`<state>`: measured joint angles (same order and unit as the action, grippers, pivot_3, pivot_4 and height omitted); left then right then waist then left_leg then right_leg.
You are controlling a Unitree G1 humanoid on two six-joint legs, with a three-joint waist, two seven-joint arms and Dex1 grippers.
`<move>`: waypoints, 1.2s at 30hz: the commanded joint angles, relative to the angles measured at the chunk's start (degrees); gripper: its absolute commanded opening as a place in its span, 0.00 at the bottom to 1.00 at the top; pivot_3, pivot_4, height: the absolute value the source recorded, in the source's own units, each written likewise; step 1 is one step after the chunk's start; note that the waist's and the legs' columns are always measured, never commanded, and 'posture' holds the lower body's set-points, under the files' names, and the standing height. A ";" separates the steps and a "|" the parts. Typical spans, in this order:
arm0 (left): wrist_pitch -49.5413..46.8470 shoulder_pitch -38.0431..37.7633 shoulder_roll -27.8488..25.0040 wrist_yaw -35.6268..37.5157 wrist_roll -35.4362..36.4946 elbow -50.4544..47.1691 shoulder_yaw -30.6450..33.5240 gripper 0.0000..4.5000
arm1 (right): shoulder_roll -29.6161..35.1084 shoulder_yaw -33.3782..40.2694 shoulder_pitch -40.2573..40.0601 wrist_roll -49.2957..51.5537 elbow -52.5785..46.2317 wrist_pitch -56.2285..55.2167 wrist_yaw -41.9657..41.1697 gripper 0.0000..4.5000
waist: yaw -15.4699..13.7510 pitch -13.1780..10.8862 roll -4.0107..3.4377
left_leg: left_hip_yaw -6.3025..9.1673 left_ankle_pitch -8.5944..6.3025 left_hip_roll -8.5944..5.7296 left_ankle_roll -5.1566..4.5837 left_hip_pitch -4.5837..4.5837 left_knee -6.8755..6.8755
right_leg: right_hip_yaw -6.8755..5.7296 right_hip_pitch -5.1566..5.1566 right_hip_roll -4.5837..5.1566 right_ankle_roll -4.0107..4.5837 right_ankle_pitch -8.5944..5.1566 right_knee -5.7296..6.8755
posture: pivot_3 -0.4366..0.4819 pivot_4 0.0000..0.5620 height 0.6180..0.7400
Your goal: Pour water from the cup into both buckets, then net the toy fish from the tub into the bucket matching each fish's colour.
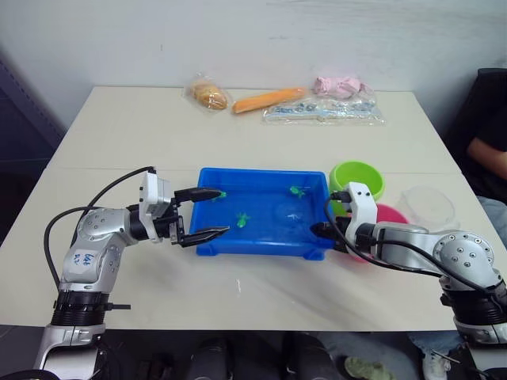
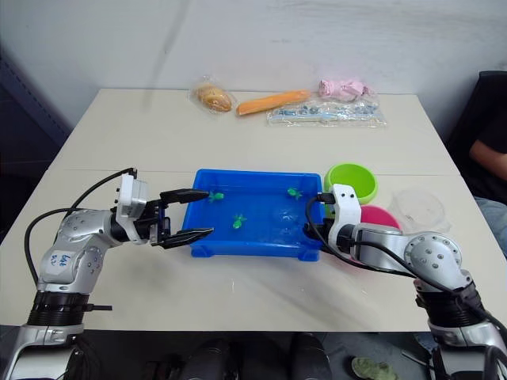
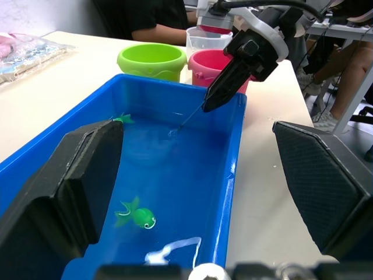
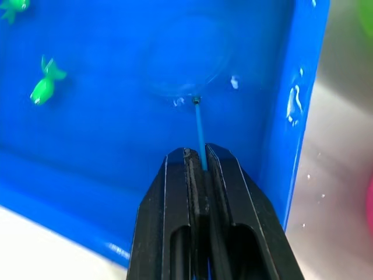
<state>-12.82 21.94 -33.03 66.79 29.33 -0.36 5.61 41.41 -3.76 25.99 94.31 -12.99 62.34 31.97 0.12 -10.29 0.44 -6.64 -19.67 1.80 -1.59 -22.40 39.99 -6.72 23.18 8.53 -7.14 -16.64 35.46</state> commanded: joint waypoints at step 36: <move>-0.10 0.24 0.54 0.01 1.30 -1.79 0.40 0.98 | 4.61 16.17 -11.43 -15.44 -21.80 -2.21 -27.04 0.00 | -0.17 0.00 0.00 | -0.13 -0.03 -0.02 -0.07 -0.22 -0.06 | 0.10 0.30 0.00 -0.04 0.02 -0.03 | 0.48 0.27 1.00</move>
<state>-13.67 21.59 -32.46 66.33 29.46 -1.32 5.56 45.04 8.60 15.09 76.54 -31.87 61.22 6.06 -0.06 -10.30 0.44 -6.77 -19.71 1.78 -1.66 -22.61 39.93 -6.62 23.47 8.53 -7.18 -16.62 35.43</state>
